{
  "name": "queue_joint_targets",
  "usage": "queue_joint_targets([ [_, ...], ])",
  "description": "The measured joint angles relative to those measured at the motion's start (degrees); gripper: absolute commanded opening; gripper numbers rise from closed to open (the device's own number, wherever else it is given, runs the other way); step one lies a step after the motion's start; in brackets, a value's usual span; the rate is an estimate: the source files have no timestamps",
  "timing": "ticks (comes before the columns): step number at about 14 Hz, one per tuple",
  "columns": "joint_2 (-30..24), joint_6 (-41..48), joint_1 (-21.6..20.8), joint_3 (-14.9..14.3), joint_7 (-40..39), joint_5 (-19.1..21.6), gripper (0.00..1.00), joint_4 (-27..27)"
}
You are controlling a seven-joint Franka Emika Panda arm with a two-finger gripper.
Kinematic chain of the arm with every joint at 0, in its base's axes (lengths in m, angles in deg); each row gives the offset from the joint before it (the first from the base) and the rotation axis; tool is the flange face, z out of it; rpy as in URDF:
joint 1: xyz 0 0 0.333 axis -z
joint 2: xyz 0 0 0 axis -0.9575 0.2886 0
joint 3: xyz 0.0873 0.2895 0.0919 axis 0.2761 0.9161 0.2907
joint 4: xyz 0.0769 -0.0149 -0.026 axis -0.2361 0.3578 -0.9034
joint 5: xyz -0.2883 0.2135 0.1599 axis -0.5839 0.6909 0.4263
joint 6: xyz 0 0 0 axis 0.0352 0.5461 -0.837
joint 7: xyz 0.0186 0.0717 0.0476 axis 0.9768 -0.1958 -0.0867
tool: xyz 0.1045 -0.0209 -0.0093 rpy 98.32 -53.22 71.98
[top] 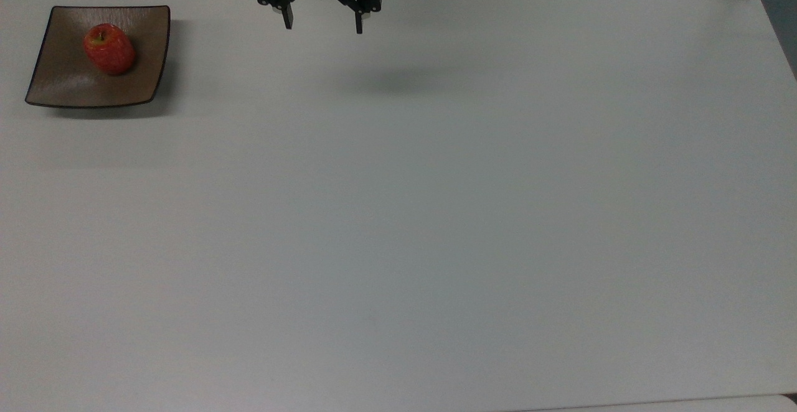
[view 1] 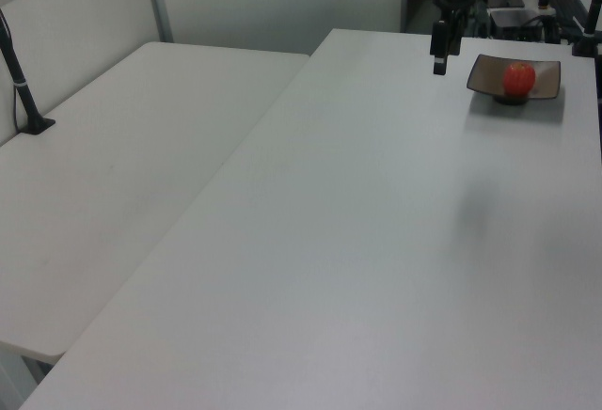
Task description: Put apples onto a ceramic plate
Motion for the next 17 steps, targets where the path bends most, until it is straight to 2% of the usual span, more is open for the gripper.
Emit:
queue_joint_targets([
  [8,0.57,-3.15,-1.61,-1.58,-0.03,0.0,1.0,1.3],
  [17,0.46,-3.15,-1.65,-1.7,-0.03,0.0,1.0,1.24],
])
